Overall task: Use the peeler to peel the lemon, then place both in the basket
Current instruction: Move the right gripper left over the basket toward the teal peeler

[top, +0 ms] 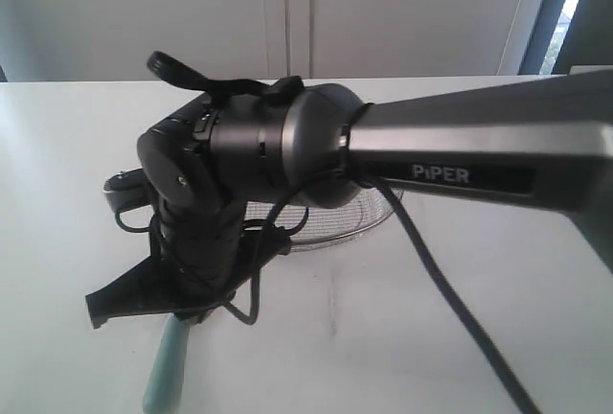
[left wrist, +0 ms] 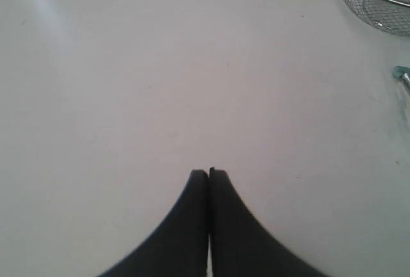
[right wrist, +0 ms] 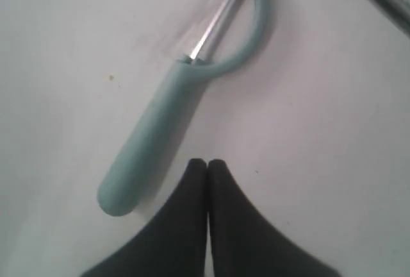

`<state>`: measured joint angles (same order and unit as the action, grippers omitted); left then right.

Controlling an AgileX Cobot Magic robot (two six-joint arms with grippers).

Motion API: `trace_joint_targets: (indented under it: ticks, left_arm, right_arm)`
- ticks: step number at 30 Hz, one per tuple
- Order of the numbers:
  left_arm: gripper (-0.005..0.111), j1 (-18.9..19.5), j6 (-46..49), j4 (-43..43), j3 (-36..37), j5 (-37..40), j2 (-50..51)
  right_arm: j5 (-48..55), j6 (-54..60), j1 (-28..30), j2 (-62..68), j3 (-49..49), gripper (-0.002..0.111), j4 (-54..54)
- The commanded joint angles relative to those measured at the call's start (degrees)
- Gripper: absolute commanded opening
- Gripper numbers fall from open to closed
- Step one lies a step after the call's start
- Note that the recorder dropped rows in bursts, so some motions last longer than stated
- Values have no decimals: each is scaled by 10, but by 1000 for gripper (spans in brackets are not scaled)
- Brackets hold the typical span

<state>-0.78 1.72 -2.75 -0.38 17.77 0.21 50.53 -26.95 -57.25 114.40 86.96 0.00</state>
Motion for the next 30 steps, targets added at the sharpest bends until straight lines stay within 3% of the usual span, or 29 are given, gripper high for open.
trace_joint_targets:
  ticks: [1, 6, 22, 30]
  left_arm:
    - [0, 0, 1, -4, 4, -2, -2]
    - [0, 0, 1, -4, 4, -2, -2]
    - [0, 0, 1, -4, 4, -2, -2]
    - [0, 0, 1, -4, 4, -2, -2]
  right_arm:
    - [-41, 0, -14, 11, 21, 0, 0]
    - [-92, 0, -21, 10, 21, 0, 0]
    - [-101, 32, -21, 10, 21, 0, 0]
    - [-68, -138, -21, 10, 21, 0, 0]
